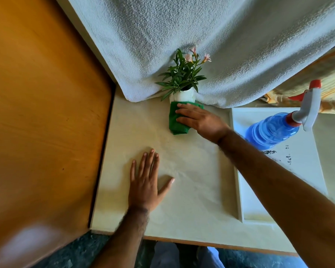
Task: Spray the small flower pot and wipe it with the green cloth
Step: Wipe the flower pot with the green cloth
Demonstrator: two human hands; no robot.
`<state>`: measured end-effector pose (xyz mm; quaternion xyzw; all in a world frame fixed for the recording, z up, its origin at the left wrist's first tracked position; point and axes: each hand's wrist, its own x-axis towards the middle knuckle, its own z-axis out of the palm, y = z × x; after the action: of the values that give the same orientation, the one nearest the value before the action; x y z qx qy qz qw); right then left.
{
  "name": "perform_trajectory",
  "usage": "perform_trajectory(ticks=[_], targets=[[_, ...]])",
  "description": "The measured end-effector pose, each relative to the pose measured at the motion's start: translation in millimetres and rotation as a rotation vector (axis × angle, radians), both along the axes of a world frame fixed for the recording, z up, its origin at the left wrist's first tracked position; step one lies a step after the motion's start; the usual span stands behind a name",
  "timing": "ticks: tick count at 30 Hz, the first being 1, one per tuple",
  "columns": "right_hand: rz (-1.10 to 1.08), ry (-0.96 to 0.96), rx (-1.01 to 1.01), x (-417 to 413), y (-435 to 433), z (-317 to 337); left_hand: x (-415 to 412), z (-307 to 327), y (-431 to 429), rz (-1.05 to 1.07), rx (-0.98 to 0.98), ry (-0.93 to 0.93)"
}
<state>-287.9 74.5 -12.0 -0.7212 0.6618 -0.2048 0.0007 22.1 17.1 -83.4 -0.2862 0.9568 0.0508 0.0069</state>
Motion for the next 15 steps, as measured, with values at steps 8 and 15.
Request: perform_trajectory(ticks=[8, 15], targets=[[-0.124, -0.147, 0.079, 18, 10, -15, 1, -1, 0, -0.004, 0.005, 0.009], [-0.047, -0.179, -0.075, 25, 7, 15, 1, -1, 0, -0.003, 0.013, 0.014]])
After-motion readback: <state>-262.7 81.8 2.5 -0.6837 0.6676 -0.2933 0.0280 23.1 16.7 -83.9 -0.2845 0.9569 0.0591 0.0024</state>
